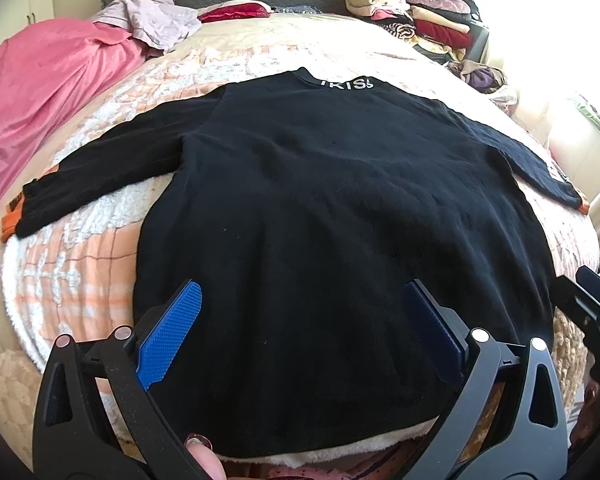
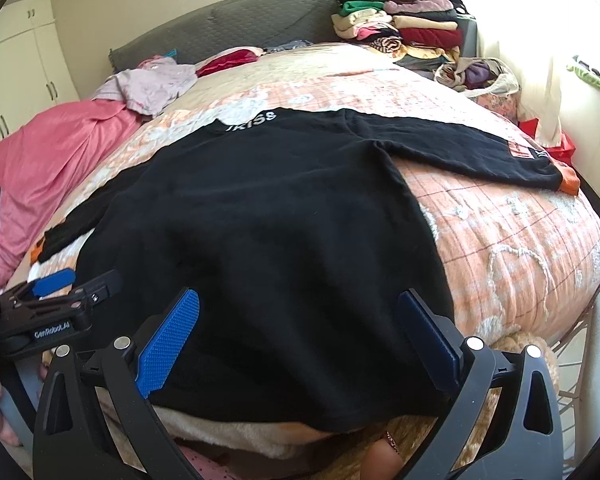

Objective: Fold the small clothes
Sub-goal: 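Grasp the orange cuff of a sleeve with the right tool and lift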

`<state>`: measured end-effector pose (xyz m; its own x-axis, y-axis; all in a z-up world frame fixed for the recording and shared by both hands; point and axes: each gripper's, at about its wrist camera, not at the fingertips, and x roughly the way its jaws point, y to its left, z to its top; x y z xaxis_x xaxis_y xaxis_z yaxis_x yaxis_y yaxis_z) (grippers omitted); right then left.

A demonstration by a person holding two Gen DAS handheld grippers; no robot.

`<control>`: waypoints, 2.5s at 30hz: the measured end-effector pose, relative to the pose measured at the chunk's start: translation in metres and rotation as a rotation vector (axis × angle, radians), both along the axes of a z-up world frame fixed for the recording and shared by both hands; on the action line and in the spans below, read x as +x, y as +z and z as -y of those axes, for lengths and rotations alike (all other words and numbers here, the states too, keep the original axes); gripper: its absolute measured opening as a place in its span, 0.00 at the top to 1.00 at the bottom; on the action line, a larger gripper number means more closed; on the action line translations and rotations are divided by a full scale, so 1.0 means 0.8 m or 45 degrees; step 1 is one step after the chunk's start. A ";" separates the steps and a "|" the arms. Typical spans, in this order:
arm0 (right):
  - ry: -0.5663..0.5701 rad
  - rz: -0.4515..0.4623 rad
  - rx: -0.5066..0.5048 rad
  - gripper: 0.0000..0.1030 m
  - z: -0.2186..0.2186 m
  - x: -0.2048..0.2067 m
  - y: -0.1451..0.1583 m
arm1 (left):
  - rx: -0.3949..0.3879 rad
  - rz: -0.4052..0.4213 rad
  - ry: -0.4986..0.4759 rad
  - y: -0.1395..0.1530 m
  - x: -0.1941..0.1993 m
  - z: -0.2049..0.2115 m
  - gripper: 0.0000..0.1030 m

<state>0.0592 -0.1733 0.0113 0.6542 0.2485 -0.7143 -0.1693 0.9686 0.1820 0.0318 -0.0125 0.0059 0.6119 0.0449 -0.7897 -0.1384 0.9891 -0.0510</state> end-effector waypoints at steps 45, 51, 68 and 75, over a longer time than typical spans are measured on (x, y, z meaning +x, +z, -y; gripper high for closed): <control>-0.836 -0.209 0.232 0.04 0.311 0.212 -0.052 | -0.068 -0.133 -0.152 -0.003 0.245 0.051 0.08; -0.906 -0.236 0.276 0.04 0.347 0.233 -0.066 | -0.082 -0.121 -0.165 -0.003 0.264 0.053 0.08; -0.964 -0.154 0.370 0.66 0.388 0.266 -0.069 | -0.097 -0.146 -0.133 0.010 0.288 0.036 0.08; -0.819 -0.040 0.427 0.84 0.360 0.262 -0.021 | -0.119 -0.127 -0.138 0.027 0.292 0.028 0.08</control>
